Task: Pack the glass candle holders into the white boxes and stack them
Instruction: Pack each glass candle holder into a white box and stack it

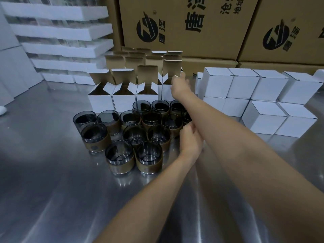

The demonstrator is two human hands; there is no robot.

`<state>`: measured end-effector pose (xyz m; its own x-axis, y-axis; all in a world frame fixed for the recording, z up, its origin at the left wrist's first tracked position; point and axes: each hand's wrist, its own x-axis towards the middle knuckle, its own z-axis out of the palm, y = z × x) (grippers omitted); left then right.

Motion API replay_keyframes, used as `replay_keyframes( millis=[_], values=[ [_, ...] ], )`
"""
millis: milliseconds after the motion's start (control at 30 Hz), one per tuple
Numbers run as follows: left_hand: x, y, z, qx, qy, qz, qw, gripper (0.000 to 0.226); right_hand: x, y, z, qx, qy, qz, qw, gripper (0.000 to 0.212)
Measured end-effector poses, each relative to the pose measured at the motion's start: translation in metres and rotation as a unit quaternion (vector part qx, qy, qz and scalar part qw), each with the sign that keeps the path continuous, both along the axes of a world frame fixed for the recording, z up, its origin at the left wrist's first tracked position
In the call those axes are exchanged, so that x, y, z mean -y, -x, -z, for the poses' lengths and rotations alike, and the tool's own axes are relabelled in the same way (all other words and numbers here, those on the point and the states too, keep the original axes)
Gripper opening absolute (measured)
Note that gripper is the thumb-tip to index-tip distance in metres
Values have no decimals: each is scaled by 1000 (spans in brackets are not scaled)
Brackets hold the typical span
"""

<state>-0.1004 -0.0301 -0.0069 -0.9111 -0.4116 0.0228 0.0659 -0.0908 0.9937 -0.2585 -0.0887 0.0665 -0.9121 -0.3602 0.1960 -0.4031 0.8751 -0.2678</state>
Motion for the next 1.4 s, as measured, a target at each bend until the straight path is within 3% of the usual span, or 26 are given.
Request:
replay_keyframes(
  millis=[133,233,333,433,633,1000,1133,1267,1400],
  values=[
    [-1,1,1,2,11,-5,1000,19,1,2,4,-23,7,3,1000,46],
    [1,0,1,-5,23,6,1000,23,-3,-5,-6,-52,23,-2,998,52],
    [1,-2,-5,-21,22,6,1000,35,-17,-22,-25,-101,72,-30,992,40],
    [-1,-3,-10,-25,-7,-8,1000,29,-47,-56,-44,-163,151,-74,972,29],
    [0,-11,-9,-37,-71,-19,997,26,-130,-131,-31,-226,175,-72,955,25],
    [-1,-37,-7,-43,-32,15,998,42,-206,-177,36,-104,100,-177,974,10],
    [-4,-42,-10,-53,16,36,998,41,-198,-185,51,-113,125,-215,962,17],
    [-4,-44,-9,-59,87,44,993,34,-189,-186,63,-96,213,-196,952,27],
    [-5,-41,-9,-28,169,11,985,39,-192,-179,62,-64,398,-121,907,20]
  ],
)
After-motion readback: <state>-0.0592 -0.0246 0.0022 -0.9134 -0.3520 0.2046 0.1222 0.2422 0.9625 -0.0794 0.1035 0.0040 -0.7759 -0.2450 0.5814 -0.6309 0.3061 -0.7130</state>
